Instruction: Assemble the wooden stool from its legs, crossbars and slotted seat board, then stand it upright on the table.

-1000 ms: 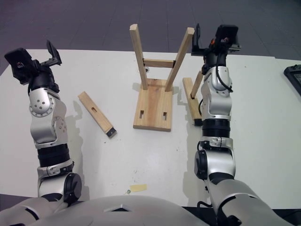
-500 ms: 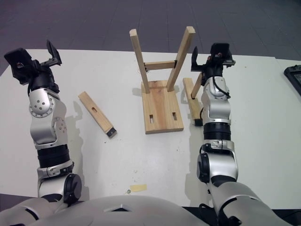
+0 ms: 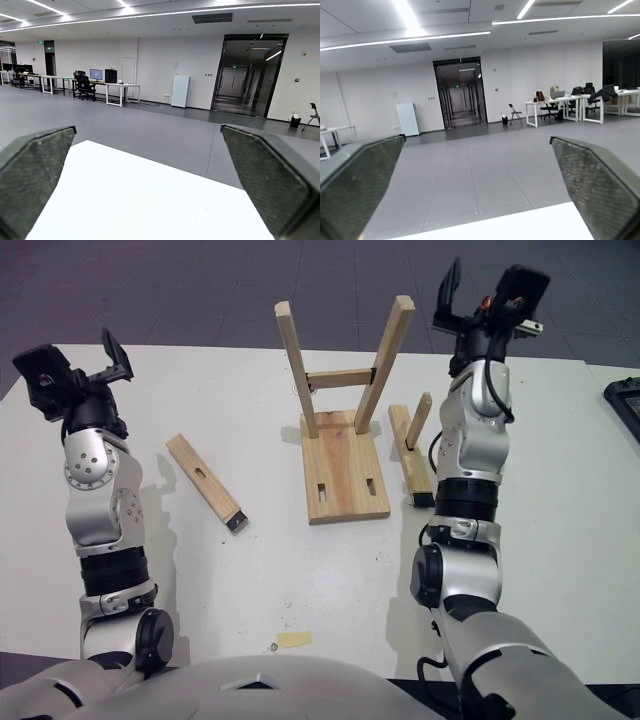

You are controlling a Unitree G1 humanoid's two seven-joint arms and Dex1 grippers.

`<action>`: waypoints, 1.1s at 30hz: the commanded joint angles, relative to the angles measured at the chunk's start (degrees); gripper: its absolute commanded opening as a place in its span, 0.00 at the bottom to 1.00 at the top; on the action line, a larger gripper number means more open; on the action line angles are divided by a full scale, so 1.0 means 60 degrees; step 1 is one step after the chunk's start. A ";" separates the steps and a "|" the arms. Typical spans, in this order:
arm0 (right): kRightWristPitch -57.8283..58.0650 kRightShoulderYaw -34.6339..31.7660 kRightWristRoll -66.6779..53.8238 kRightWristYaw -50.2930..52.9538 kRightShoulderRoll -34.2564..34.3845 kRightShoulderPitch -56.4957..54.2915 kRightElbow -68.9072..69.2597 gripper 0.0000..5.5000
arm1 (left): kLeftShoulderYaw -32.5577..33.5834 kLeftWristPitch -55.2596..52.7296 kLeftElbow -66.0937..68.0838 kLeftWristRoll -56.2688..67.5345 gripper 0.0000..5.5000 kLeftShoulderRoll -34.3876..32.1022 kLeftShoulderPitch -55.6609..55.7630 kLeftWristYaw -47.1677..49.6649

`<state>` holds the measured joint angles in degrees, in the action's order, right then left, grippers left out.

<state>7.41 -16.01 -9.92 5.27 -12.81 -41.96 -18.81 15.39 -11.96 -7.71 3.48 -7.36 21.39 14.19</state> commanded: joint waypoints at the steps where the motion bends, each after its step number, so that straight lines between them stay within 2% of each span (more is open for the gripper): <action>1: 0.1170 0.0260 0.0365 0.0405 0.0186 0.0873 0.0104 0.98 | -0.0003 -0.0100 -0.0078 -0.0070 0.98 -0.0018 -0.0026 -0.0036; 6: 0.2131 0.0654 0.0713 0.0296 0.0081 0.1671 0.0523 0.98 | -0.0004 -0.0197 -0.0087 -0.0070 0.98 -0.0033 -0.0121 -0.0062; 16: 0.0536 0.0014 0.0401 0.0794 0.0233 0.0577 0.0991 0.98 | -0.0037 -0.0199 0.0050 -0.0085 0.98 -0.0017 0.0032 -0.0065; 24: 0.0884 -0.0133 -0.0362 0.0190 0.0325 0.1099 0.2397 0.98 | 0.0016 -0.0215 -0.0088 -0.0089 0.98 0.0011 -0.0064 -0.0009; 27: 0.1377 0.0263 0.0084 0.0430 0.0433 0.0932 0.1577 0.98 | 0.0024 -0.0197 -0.0093 -0.0117 0.98 0.0039 -0.0079 0.0056; 31: 0.3458 0.1536 0.0936 -0.0082 0.0092 0.1476 0.0591 0.98 | 0.0064 -0.0214 -0.0128 -0.0097 0.98 0.0032 -0.0124 0.0101; 33: 0.4103 0.1770 0.1202 -0.0193 -0.0065 0.1816 0.0471 0.98 | 0.0107 -0.0261 -0.0133 -0.0075 0.98 0.0036 -0.0211 0.0116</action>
<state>25.17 -7.16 -3.95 5.29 -12.24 -35.44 -13.17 15.52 -12.66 -7.88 3.42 -7.30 21.09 14.59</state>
